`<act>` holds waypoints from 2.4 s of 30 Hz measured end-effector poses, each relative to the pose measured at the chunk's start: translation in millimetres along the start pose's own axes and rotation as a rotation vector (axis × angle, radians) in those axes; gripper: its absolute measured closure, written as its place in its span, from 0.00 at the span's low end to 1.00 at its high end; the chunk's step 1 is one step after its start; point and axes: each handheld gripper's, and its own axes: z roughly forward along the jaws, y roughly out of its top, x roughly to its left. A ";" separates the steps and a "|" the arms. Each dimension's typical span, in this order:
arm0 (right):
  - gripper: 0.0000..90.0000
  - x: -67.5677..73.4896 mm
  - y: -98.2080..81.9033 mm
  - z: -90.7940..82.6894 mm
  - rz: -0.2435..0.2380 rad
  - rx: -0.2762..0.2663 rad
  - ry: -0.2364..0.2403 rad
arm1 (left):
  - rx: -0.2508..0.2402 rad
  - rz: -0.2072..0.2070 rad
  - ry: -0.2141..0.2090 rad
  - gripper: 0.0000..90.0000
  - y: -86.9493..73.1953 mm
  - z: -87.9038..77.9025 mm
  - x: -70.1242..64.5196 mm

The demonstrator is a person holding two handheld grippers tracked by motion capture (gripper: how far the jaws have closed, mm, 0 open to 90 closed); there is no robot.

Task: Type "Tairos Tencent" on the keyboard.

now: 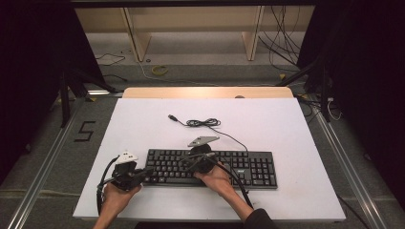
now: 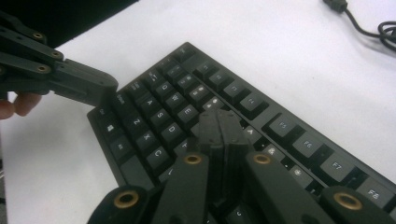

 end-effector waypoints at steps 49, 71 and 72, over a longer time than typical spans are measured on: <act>1.00 1.2 1.7 28.9 0.012 0.079 -0.042 | 0.057 -0.016 0.008 0.99 -2.9 9.8 6.9; 1.00 1.3 0.1 28.9 0.035 0.075 -0.049 | 0.067 -0.005 0.012 0.99 -3.6 12.0 1.7; 1.00 1.4 0.5 27.0 0.039 0.065 -0.046 | 0.060 -0.004 0.011 0.99 -3.3 11.4 1.0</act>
